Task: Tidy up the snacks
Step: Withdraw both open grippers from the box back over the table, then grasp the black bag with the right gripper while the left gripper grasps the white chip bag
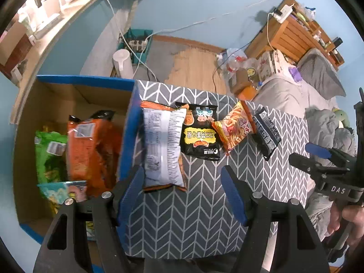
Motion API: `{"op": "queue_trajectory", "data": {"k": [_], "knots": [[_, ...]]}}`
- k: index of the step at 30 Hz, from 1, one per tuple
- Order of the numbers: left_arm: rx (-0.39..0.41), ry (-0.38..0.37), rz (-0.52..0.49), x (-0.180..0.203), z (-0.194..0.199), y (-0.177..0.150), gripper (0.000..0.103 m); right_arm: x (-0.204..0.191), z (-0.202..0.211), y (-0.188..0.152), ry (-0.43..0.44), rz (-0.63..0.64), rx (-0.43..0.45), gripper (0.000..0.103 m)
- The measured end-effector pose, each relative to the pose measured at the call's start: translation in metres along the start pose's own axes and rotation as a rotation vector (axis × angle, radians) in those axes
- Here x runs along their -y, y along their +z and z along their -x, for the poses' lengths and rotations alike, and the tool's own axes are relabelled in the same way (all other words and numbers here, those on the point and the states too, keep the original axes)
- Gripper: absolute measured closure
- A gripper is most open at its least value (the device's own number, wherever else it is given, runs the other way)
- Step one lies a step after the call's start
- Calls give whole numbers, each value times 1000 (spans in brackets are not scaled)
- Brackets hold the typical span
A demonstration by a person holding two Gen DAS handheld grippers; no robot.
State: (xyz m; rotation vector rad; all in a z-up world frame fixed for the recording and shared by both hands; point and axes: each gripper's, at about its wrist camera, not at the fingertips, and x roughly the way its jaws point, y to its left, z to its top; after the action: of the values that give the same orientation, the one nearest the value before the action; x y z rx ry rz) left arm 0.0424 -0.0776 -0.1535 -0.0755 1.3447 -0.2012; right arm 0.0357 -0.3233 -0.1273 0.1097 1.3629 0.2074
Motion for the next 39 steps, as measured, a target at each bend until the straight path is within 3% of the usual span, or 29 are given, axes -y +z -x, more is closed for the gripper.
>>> {"op": "queue_trajectory", "data": {"k": [6,19,31,39], "knots": [[-20,34,1,7,-26,0,32,32,-25,7,-26,3,-43,18],[-69,70,57,-19,-58,-12,32,51,-61,23,-44,66,-87,18],[-38,153,-26,-13,-62,-18,28,59,-83,29,-44,91,-138,18],[-15,135,-5,-28,-57,-11,30,57,-105,37,-57,141,-173,18]]}}
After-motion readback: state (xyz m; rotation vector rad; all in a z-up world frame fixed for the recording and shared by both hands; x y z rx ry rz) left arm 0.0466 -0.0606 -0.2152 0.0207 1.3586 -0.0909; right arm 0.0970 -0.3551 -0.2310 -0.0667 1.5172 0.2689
